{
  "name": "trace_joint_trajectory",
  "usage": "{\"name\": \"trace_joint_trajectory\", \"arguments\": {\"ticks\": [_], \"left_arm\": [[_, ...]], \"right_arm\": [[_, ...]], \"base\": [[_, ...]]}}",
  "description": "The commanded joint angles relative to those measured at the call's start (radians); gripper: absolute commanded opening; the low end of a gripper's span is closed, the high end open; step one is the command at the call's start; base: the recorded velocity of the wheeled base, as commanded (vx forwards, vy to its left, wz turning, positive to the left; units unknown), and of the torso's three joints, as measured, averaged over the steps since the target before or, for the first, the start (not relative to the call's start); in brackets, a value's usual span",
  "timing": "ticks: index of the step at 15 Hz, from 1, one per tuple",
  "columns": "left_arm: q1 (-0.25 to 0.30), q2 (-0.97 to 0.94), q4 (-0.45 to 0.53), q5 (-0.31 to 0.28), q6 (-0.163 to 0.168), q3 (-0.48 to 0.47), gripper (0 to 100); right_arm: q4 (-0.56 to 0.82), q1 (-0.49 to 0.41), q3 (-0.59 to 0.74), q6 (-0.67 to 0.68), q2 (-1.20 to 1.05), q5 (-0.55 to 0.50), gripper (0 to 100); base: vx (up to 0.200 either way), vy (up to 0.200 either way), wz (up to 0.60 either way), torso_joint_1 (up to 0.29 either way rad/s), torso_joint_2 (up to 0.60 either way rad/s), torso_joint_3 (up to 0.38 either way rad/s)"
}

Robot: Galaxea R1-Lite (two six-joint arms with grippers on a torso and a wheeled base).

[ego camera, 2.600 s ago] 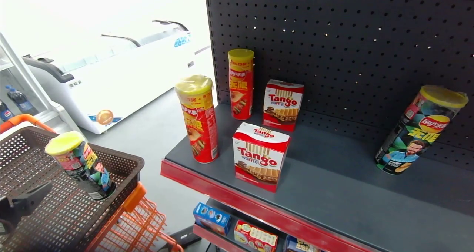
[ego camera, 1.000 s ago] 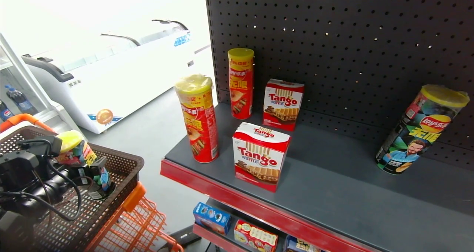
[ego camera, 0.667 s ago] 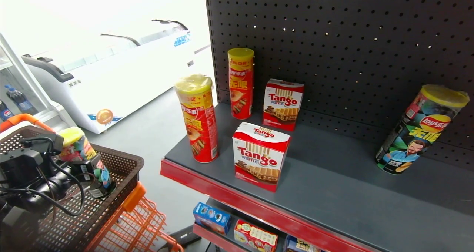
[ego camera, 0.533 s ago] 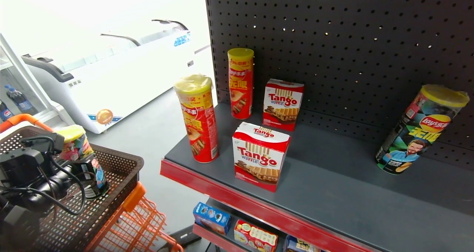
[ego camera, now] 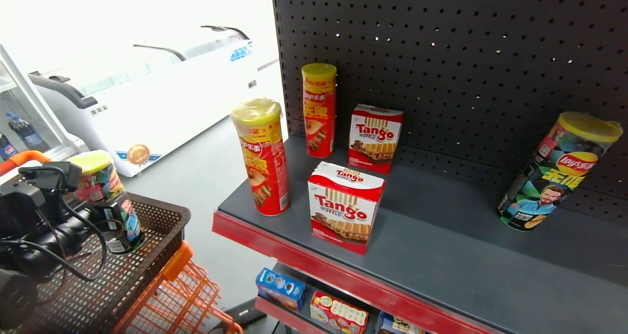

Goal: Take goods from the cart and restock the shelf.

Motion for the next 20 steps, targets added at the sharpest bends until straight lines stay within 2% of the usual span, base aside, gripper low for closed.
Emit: {"name": "trace_joint_trajectory", "arguments": {"ticks": [1,2,5,6,8,9,11,13,15,16,18,19,20], "left_arm": [[-0.017,-0.17,0.089,-0.032,0.0,0.005,0],[-0.028,-0.236,0.121,-0.055,-0.001,-0.003,0],[-0.106,-0.329,0.157,-0.057,-0.003,-0.029,0],[-0.138,-0.368,0.204,-0.054,-0.004,-0.035,0],[-0.16,-0.454,0.359,-0.055,-0.009,-0.072,0],[-0.18,-0.489,0.399,-0.062,-0.006,-0.072,0],[-0.24,-0.543,0.408,-0.069,-0.017,-0.053,0],[-0.27,-0.567,0.41,-0.071,-0.027,-0.044,0],[-0.299,-0.59,0.408,-0.091,-0.067,-0.017,0],[-0.309,-0.599,0.408,-0.117,-0.075,-0.006,0],[-0.31,-0.613,0.41,-0.147,-0.073,0.014,0],[-0.33,-0.622,0.41,-0.149,-0.07,0.031,0],[-0.376,-0.635,0.414,-0.143,-0.072,0.036,0]], "right_arm": [[0.0,0.0,0.0,0.0,0.001,0.0,100],[0.0,0.0,0.0,0.0,0.001,0.0,100],[0.0,0.0,0.0,0.0,0.001,0.0,100],[0.0,0.0,0.0,0.0,0.001,0.002,100],[0.0,-0.001,0.0,0.0,0.001,0.002,100],[0.0,-0.001,0.0,0.0,0.001,0.0,100],[0.0,-0.001,0.0,0.0,0.001,0.002,100],[0.0,0.0,0.0,0.0,0.001,0.0,100],[0.0,-0.001,0.0,0.0,0.001,0.002,100],[0.0,0.0,0.0,0.0,0.001,0.002,100],[0.0,0.0,0.0,0.0,0.001,0.0,100],[0.0,0.0,0.0,0.0,0.001,0.0,100],[0.0,0.0,0.0,0.0,0.001,0.0,100]], "base": [[0.0,0.0,0.0,0.0,0.0,0.0],[0.0,0.0,0.0,0.0,0.0,0.0],[0.0,0.0,0.0,0.0,0.0,0.0],[0.0,0.0,0.0,0.0,0.0,0.0],[0.0,0.0,0.0,0.0,0.0,0.0],[0.0,0.0,0.0,0.0,0.0,0.0],[0.0,0.0,0.0,0.0,0.0,0.0],[0.0,0.0,0.0,0.0,0.0,0.0],[0.0,0.0,0.0,0.0,0.0,0.0],[0.0,0.0,0.0,0.0,0.0,0.0],[0.0,0.0,0.0,0.0,0.0,0.0],[0.0,0.0,0.0,0.0,0.0,0.0],[0.0,0.0,0.0,0.0,0.0,0.0]]}}
